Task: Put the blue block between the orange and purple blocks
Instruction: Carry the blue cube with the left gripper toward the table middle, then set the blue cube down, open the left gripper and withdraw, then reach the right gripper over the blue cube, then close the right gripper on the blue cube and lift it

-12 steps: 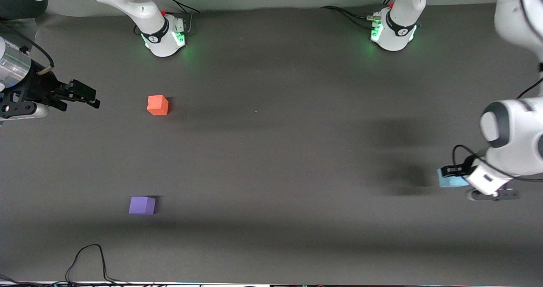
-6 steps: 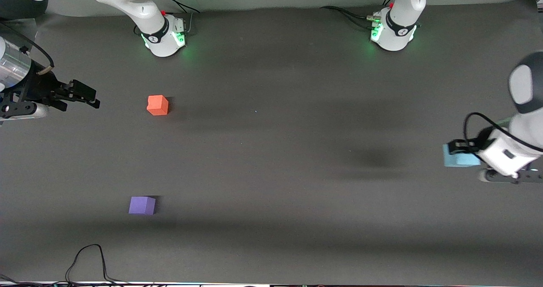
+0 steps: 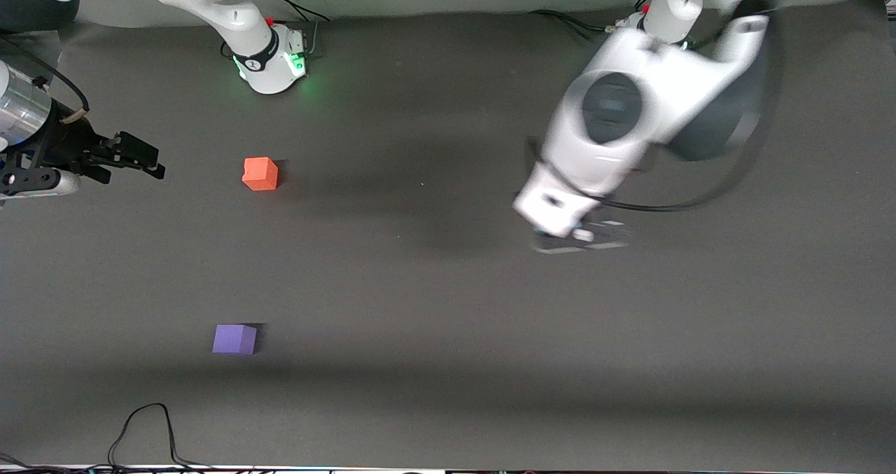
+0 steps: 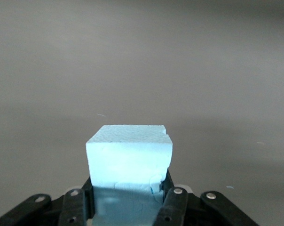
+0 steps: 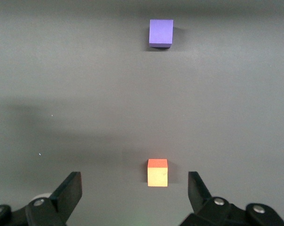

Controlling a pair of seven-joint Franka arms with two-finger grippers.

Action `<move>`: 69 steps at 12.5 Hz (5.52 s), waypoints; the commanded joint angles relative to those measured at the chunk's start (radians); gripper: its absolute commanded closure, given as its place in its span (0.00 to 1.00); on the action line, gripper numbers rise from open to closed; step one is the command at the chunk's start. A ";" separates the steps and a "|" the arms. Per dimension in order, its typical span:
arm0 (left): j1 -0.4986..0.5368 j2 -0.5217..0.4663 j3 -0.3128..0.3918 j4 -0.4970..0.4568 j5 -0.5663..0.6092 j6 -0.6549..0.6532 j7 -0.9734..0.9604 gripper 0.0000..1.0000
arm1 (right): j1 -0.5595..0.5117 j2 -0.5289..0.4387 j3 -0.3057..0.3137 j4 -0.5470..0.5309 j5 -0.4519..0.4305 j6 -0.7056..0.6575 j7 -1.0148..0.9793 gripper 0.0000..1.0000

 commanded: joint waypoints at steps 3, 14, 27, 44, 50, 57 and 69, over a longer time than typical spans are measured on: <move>-0.198 0.226 -0.020 0.238 0.015 0.089 -0.207 0.77 | 0.008 -0.004 -0.008 0.000 -0.001 0.006 -0.020 0.00; -0.309 0.480 -0.016 0.118 0.151 0.394 -0.333 0.76 | 0.009 -0.001 -0.007 0.002 0.001 0.005 -0.020 0.00; -0.254 0.389 -0.028 0.132 0.127 0.251 -0.324 0.00 | 0.009 -0.003 -0.007 0.002 0.001 0.003 -0.020 0.00; 0.662 -0.352 -0.019 -0.348 -0.031 -0.030 0.709 0.00 | 0.673 0.423 0.007 0.494 0.022 0.005 0.955 0.00; 0.646 -0.467 -0.020 -0.431 0.017 -0.034 0.732 0.00 | 0.749 0.419 0.006 0.228 -0.017 0.204 0.901 0.00; 0.510 -0.475 0.109 -0.396 0.014 -0.055 0.750 0.00 | 0.735 0.431 -0.007 -0.305 -0.024 0.885 0.667 0.00; 0.522 -0.468 0.101 -0.380 -0.002 -0.076 0.755 0.00 | 0.729 0.648 -0.005 -0.290 0.068 1.103 0.682 0.00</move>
